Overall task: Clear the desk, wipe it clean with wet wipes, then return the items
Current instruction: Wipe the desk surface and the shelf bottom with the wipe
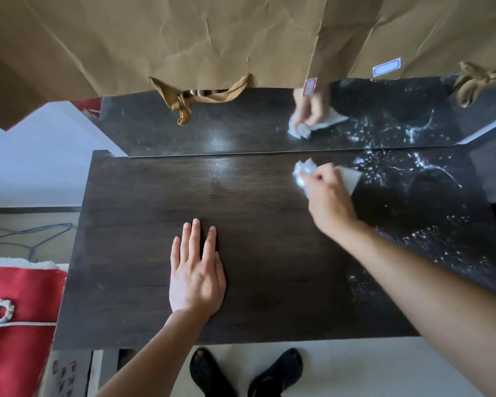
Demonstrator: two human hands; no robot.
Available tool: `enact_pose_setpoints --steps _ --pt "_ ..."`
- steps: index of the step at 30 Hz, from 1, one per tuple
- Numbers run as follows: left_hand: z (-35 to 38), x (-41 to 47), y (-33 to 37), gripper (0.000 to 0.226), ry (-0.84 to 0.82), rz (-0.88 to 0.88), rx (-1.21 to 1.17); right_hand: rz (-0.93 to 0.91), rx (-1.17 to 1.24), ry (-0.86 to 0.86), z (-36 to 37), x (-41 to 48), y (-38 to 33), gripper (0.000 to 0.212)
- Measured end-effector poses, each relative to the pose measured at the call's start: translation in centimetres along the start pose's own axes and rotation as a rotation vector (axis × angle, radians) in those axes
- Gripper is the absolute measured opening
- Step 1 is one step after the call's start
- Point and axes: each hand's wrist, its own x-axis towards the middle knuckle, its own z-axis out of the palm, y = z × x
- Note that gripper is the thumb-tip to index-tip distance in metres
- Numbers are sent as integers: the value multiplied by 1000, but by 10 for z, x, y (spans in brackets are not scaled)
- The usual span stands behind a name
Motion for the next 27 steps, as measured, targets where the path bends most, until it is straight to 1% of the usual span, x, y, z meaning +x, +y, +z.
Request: enact_pose_setpoints --steps 2,3,4,5,6,8,9,10,11,12,14,15,16,17,18,20,21,22,23,24,27 --pt "0 0 0 49 -2 4 0 264 47 126 -4 31 20 31" --pt "0 0 0 49 -5 2 0 357 109 185 -2 40 20 23" --pt "0 0 0 49 -6 2 1 370 145 227 2 45 12 18" --pt "0 1 -1 49 -10 3 3 324 155 215 8 43 -3 17" --pt "1 1 -1 49 -15 5 4 230 173 154 16 37 -19 18" --pt "0 1 -1 50 -18 8 2 -13 232 -43 24 12 -49 21" --pt "0 1 -1 50 -19 10 1 -107 241 -116 25 1 -56 22" --pt "-1 0 -1 50 -23 10 0 -153 237 -145 24 -5 -54 24" --pt "-1 0 -1 50 -27 10 0 -152 224 -125 20 -2 -46 27" --pt "-1 1 -1 50 -28 9 2 -108 182 -60 19 6 -34 30" --pt "-1 1 -1 50 -29 16 12 90 67 93 18 26 -14 34" --pt "-1 1 -1 51 -30 20 17 194 32 146 19 36 -13 34" --pt "0 2 -2 51 -31 23 20 250 10 157 22 42 -23 35" --pt "0 3 -2 51 -32 28 19 238 1 138 27 42 -40 37" --pt "0 3 -2 51 -35 33 16 172 18 96 34 37 -61 40" --pt "0 5 -3 51 -39 41 5 -37 78 4 45 12 -98 42" --pt "1 5 -3 51 -39 44 1 -118 92 -40 47 -6 -108 41" --pt "2 5 -4 50 -38 46 -5 -161 98 -66 44 -25 -109 40" --pt "2 5 -5 50 -36 47 -12 -161 96 -63 38 -44 -102 38" --pt "2 5 -5 51 -35 50 -16 -122 85 -36 32 -65 -91 37" --pt "1 6 -4 53 -51 56 -12 137 60 124 15 -129 -60 40"
